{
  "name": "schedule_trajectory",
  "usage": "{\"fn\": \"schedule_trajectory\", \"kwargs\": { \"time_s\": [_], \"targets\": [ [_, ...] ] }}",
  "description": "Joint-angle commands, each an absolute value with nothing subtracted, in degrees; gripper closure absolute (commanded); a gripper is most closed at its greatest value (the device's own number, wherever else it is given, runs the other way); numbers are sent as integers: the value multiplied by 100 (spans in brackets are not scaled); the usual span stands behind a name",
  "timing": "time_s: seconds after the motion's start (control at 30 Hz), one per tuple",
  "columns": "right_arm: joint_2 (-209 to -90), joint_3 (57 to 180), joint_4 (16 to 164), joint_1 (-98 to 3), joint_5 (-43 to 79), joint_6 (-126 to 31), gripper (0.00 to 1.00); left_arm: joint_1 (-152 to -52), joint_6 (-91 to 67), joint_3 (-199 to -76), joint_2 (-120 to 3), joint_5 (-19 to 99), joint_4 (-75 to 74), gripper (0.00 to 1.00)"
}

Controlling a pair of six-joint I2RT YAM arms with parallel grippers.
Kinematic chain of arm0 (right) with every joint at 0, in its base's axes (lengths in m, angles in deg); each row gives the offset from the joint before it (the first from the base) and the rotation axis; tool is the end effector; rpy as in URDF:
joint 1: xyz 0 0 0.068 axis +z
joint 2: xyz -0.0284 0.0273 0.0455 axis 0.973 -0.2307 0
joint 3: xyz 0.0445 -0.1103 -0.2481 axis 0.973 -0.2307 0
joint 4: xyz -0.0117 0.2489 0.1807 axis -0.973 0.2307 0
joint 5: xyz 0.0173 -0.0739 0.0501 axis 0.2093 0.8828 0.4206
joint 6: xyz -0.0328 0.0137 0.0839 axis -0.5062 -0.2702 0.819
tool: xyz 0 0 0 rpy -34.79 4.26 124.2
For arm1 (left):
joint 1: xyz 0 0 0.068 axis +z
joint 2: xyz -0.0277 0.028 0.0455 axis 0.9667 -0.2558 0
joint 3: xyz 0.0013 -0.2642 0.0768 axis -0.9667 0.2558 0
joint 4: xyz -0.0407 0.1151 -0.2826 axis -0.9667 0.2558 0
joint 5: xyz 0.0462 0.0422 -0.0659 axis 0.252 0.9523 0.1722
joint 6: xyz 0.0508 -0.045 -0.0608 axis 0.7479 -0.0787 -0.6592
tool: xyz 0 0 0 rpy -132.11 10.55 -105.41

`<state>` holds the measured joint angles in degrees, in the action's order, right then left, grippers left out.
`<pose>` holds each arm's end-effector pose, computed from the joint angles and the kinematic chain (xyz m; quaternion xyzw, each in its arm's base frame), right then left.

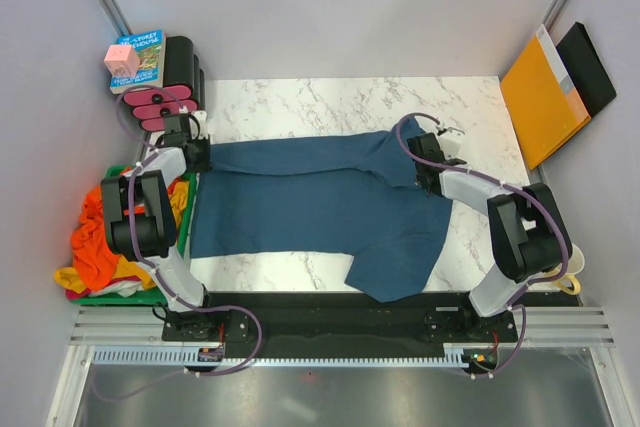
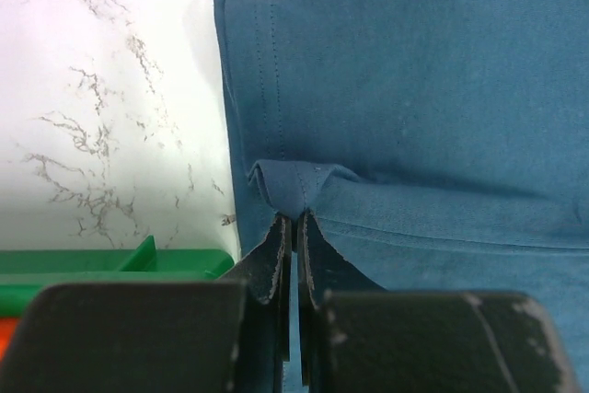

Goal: Fold and stack the t-shirts
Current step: Fold the flattened tshirt in 1/3 of the way

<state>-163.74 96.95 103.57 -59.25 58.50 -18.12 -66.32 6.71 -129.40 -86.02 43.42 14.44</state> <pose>0.3805 0.0728 0.1126 0.2346 0.8890 -0.1131 0.3765 0.4394 0.0620 0.1162 0.0027 0.9424 0.0102 0.3343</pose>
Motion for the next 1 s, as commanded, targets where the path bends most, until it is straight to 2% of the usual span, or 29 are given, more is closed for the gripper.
{"fn": "schedule_trajectory", "kwargs": {
  "time_s": [0.0, 0.33, 0.6, 0.63, 0.67, 0.7, 0.73, 0.77, 0.8, 0.83, 0.87, 0.97],
  "targets": [
    [-16268, 10025, 10414, -5935, 5827, -1732, 100, -6499, 872, -13280, -8660, 4721, 1559, 98],
    [-15810, 10096, 10765, -5935, 5757, -1767, 100, -6507, 845, -13272, -8387, 4483, 1841, 98],
    [-15669, 9437, 10774, -5935, 5686, -1556, 100, -6507, 916, -13069, -8475, 4553, 1903, 98],
    [-15696, 9419, 10766, -5935, 5660, -1547, 100, -6507, 925, -13069, -8493, 4554, 1903, 95],
    [-15722, 9411, 10757, -5926, 5651, -1565, 90, -6507, 925, -13087, -8510, 4545, 1903, 89],
    [-15740, 9428, 10739, -5926, 5642, -1565, 82, -6516, 925, -13104, -8511, 4545, 1911, 75],
    [-15740, 9472, 10731, -5926, 5633, -1591, 74, -6507, 907, -13122, -8484, 4484, 1903, 66],
    [-15731, 9568, 10722, -5935, 5633, -1600, 58, -6507, 890, -13166, -8415, 4449, 1894, 55],
    [-15722, 9647, 10678, -5935, 5624, -1696, 52, -6507, 863, -13192, -8379, 4422, 1894, 38],
    [-15722, 9743, 10686, -5926, 5650, -1731, 48, -6507, 820, -13245, -8335, 4352, 1894, 34],
    [-15731, 9962, 10687, -5926, 5685, -1767, 40, -6507, 802, -13393, -8300, 4308, 1885, 30],
    [-15888, 10620, 10748, -5935, 5703, -2030, 30, -6516, 661, -13840, -8221, 4167, 1955, 23]
  ]
}}
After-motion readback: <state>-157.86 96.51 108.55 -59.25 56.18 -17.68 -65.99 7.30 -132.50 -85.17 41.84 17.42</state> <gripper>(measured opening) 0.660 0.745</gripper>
